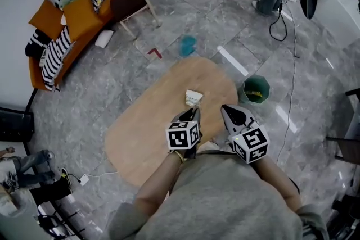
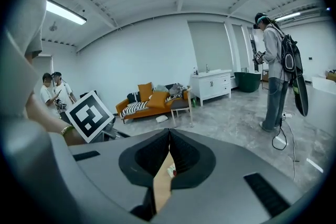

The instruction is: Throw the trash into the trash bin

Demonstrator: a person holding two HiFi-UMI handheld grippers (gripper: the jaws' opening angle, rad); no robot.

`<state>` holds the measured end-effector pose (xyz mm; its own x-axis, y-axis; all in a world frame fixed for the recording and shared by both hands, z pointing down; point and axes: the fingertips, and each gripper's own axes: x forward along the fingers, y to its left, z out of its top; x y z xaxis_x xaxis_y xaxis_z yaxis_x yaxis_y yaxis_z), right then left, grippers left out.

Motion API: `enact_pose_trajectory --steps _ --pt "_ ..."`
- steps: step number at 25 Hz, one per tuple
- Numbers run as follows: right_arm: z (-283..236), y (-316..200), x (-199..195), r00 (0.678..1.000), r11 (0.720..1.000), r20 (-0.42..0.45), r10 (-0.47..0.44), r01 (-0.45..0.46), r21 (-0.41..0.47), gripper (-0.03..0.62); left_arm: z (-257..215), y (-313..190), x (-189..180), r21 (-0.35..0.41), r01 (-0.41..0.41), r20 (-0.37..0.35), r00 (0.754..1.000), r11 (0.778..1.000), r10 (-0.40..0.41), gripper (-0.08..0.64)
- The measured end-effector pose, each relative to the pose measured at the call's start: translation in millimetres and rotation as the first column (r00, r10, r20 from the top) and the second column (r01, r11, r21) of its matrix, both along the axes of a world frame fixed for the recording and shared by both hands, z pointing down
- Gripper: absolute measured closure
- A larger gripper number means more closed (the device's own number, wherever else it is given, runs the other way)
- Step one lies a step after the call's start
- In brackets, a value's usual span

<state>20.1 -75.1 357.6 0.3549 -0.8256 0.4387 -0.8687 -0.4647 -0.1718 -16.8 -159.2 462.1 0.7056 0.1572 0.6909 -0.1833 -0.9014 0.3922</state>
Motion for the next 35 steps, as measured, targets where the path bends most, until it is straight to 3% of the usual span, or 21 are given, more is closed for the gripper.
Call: enact_pose_trajectory --steps 12,35 --pt "-20.8 61.8 35.1 0.999 1.000 -0.037 0.014 -0.013 0.010 0.583 -23.9 60.9 40.6 -0.002 -0.004 -0.029 1.000 1.000 0.003 0.488" --pt "-17.6 214.3 123.0 0.988 0.989 -0.033 0.148 -0.148 0.023 0.583 -28.4 200.1 129.5 0.018 -0.124 -0.034 0.992 0.992 0.124 0.488"
